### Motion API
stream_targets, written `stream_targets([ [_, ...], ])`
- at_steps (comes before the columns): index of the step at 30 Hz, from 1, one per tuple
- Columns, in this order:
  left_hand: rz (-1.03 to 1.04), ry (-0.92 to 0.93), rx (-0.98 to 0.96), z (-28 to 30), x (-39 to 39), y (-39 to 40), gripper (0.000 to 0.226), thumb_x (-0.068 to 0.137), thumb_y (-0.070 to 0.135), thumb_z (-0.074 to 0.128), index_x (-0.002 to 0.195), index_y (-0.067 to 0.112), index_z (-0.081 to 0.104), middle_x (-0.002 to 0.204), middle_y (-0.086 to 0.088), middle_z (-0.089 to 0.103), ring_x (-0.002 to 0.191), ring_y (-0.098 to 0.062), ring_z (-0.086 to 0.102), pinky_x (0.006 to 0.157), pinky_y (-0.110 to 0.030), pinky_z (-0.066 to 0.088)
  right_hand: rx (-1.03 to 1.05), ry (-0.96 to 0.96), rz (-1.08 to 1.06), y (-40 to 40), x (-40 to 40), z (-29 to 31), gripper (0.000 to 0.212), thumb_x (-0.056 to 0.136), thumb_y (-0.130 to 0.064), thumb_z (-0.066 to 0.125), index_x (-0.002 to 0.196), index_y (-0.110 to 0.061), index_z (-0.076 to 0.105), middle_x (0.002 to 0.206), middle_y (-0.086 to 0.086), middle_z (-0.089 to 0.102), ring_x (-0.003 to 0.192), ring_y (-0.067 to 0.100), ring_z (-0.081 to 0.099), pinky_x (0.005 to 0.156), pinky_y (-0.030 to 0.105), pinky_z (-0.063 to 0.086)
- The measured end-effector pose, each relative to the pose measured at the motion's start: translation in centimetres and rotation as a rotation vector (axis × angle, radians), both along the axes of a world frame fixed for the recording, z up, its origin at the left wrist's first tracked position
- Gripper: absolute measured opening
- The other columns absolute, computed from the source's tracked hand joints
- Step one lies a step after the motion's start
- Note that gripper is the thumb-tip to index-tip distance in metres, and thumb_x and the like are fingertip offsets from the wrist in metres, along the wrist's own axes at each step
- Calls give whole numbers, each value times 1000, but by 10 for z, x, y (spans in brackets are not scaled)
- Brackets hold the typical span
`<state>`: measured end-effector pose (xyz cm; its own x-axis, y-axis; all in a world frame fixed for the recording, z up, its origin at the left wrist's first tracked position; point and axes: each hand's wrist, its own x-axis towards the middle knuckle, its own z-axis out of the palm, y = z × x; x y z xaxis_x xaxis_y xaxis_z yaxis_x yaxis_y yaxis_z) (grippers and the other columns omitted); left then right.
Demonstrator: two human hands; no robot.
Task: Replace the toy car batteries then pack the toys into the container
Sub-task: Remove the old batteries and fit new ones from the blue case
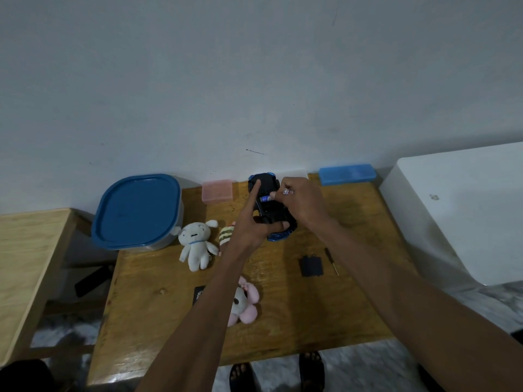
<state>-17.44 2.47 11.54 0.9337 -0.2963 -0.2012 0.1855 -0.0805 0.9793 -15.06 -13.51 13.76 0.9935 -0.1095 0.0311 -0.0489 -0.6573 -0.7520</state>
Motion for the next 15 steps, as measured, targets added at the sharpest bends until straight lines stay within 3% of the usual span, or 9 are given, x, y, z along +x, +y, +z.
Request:
stream_targets([
  [5, -42, 16, 38, -1, -1, 4, 115, 70, -2, 87, 158, 37, 24, 148, -4, 47, 129, -21, 53, 91, -25, 56, -70, 147, 66, -8, 7, 7, 26, 86, -43, 72, 73, -23, 61, 76, -3, 64, 70, 13, 63, 55, 27, 46],
  [9, -26, 39, 24, -2, -1, 6, 115, 70, 0, 88, 158, 38, 24, 146, -2, 47, 133, -24, 50, 80, -17, 57, 99, 175, -14, -9, 9, 7, 27, 96, -33, 53, 93, -10, 65, 92, 7, 66, 87, 24, 63, 75, 40, 52],
  [13, -8, 65, -3, -4, 0, 6, 114, 71, -1, 88, 157, 38, 24, 138, 1, 49, 129, -23, 52, 72, -15, 56, 139, 148, 6, -9, 5, 6, 23, 102, -23, 45, 100, -12, 65, 85, -1, 69, 86, 15, 65, 71, 31, 47],
  [15, -5, 62, -6, -5, 1, 6, 114, 71, -1, 88, 158, 37, 25, 141, 0, 50, 128, -19, 52, 74, -16, 57, 147, 124, 24, -9, 6, 2, 24, 103, -26, 47, 103, -14, 68, 89, -3, 71, 89, 12, 65, 76, 29, 48],
])
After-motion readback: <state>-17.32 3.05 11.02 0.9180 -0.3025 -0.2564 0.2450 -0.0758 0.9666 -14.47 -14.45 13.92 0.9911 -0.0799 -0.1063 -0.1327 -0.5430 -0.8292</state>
